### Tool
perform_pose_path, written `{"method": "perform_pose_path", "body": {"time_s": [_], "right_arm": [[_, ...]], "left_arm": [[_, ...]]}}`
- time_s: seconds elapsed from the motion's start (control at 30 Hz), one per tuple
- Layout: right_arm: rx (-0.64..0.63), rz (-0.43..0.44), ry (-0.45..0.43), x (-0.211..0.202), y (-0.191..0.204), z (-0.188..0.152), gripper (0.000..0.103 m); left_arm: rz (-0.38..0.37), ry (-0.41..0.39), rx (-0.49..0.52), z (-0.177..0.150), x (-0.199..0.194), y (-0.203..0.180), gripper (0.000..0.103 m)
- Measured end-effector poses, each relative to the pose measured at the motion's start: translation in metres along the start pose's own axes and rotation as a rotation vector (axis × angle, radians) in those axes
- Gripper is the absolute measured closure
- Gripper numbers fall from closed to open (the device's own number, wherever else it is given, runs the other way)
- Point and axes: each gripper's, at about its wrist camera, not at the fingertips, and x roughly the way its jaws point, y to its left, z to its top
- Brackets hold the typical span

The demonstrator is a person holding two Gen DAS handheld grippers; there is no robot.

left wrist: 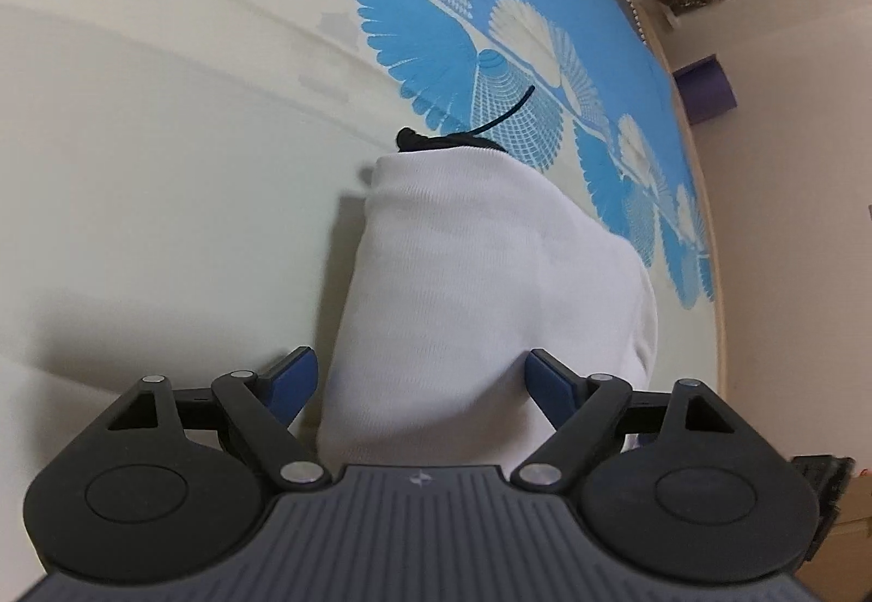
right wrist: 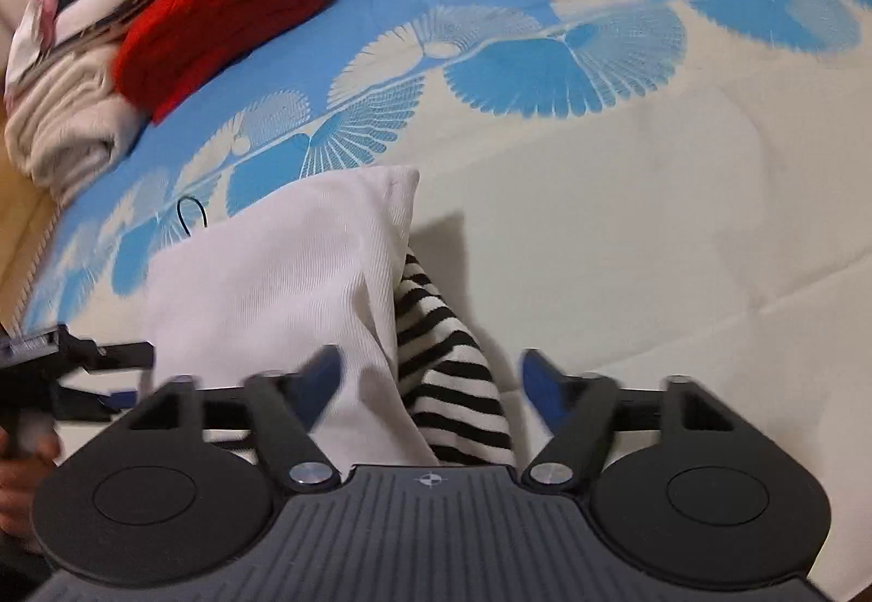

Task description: Fold small clothes

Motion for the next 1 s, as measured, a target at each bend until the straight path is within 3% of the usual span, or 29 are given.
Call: {"method": "perform_pose_path", "body": {"time_s": [0.1,0.27,0.33,0.37,0.4,0.43,0.5,0.6,0.83,1.0], "right_arm": [[0.028,0.021,0.094,0.028,-0.002,0.002,0.023],[-0.007,0.012,0.152,0.052,0.006,-0.005,0.023],[0.0,0.027,0.154,0.055,0.006,-0.004,0.034],[0.007,0.052,0.157,0.057,0.007,-0.004,0.05],[0.015,0.069,0.159,0.055,0.007,-0.004,0.058],[0.016,0.069,0.153,0.055,0.008,-0.004,0.06],[-0.004,0.079,0.139,0.052,0.015,-0.004,0.079],[-0.027,0.087,0.099,0.047,0.023,-0.002,0.091],[-0.001,0.17,-0.06,0.033,0.039,0.016,0.095],[-0.017,0.173,-0.126,0.04,0.061,0.026,0.096]], "left_arm": [[-0.017,0.001,-0.008,0.002,0.01,0.0,0.015],[-0.032,0.002,-0.018,0.006,0.026,0.002,0.014],[-0.031,-0.003,-0.003,0.009,0.029,0.0,0.017],[-0.026,-0.009,0.008,0.009,0.028,-0.002,0.022],[-0.018,-0.018,0.019,0.01,0.026,-0.005,0.029],[-0.012,-0.027,0.03,0.01,0.024,-0.008,0.034],[0.0,-0.044,0.071,0.012,0.016,-0.017,0.051],[0.023,-0.098,0.154,0.016,0.0,-0.033,0.059],[0.075,-0.214,0.24,0.031,-0.031,-0.045,0.06],[0.087,-0.272,0.268,0.047,-0.05,-0.043,0.059]]}}
